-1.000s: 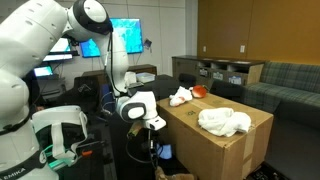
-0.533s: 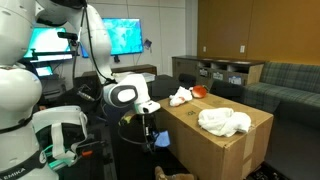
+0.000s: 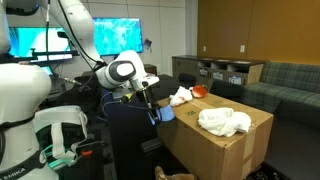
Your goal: Replace the objects on the box with the objects on the table, that is the brown toy with the towel, plastic bag with the blue duster and orange object with the dark brown duster
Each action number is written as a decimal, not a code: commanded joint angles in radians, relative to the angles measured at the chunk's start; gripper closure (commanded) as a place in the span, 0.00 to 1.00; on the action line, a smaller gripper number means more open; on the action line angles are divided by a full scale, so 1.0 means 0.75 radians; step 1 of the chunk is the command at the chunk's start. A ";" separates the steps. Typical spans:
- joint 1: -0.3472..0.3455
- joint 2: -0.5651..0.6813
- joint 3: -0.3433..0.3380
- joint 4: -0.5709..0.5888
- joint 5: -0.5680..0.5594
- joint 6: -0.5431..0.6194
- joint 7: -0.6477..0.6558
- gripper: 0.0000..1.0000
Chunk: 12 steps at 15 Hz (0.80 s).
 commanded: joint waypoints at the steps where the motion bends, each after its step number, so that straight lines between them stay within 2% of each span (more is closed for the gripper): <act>1: 0.199 0.018 -0.232 0.072 -0.008 -0.057 -0.050 0.97; 4: 0.231 0.042 -0.314 0.147 0.012 -0.073 -0.128 0.97; 6: 0.193 0.049 -0.304 0.202 0.024 -0.069 -0.177 0.97; 9: 0.086 0.041 -0.224 0.288 0.034 -0.062 -0.239 0.97; 12: -0.081 0.031 -0.080 0.378 0.024 -0.057 -0.281 0.97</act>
